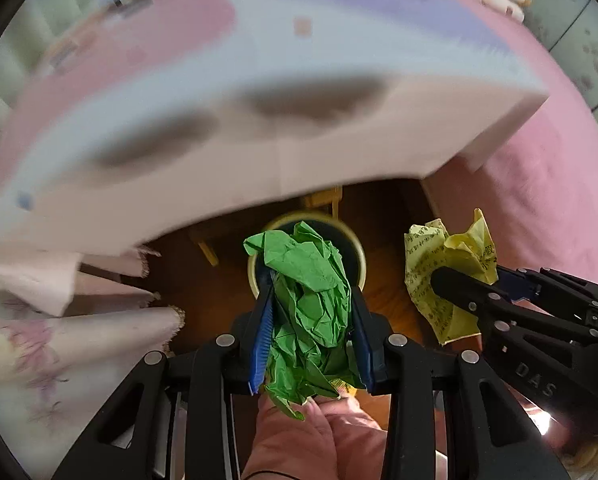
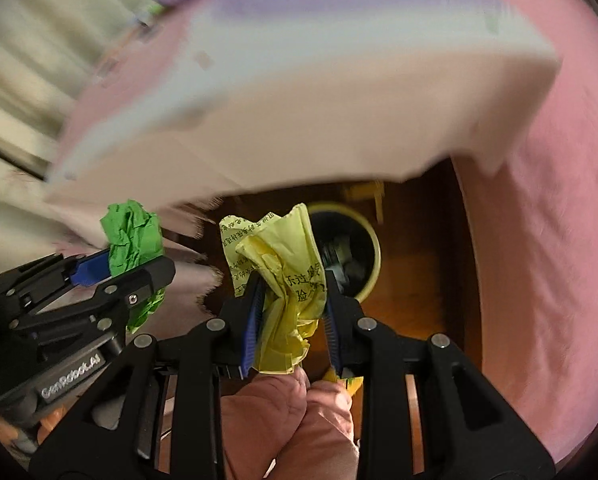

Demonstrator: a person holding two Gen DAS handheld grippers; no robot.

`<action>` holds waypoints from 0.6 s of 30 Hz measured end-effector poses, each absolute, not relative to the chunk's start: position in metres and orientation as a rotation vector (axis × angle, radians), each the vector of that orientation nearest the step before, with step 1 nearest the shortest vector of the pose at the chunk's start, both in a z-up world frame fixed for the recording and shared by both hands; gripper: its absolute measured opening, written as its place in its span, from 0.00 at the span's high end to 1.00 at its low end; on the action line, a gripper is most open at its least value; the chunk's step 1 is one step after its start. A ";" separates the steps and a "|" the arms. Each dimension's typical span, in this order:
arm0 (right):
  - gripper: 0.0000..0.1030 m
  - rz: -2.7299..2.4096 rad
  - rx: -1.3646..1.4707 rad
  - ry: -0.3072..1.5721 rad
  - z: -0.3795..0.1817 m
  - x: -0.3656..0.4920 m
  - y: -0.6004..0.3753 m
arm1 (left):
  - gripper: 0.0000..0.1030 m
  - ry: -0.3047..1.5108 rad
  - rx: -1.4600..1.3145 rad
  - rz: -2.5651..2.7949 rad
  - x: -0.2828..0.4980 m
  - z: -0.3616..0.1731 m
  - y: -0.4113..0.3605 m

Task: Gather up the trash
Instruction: 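Carry the green and yellow papers with both grippers down over the bin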

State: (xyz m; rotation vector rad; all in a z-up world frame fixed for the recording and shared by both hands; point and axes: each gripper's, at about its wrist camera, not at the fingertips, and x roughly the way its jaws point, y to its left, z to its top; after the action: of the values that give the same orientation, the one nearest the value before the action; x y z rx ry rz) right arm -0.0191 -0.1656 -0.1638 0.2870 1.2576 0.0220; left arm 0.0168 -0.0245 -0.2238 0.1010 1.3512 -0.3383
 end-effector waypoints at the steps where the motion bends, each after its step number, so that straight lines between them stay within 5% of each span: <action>1: 0.76 0.000 0.293 1.275 -0.183 -0.019 -0.168 | 0.66 1.367 0.095 -0.337 0.018 -0.244 -0.026; 8: 0.74 -0.059 0.326 1.349 -0.288 -0.010 -0.178 | 0.60 1.392 0.068 -0.332 0.040 -0.330 -0.030; 11: 0.73 -0.066 0.336 1.372 -0.322 0.003 -0.177 | 0.47 1.380 0.073 -0.323 0.049 -0.350 -0.032; 14: 0.66 -0.067 0.349 1.362 -0.344 0.012 -0.179 | 0.30 1.374 0.071 -0.315 0.059 -0.363 -0.029; 18: 0.41 -0.096 0.387 1.371 -0.359 0.026 -0.186 | 0.16 1.357 0.063 -0.301 0.070 -0.367 -0.020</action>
State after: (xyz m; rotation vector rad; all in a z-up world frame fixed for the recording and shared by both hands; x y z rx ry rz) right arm 0.0265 -0.1858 -0.3587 0.3869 1.3709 -0.0960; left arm 0.0702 -0.0202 -0.3668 0.0626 1.3574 -0.3014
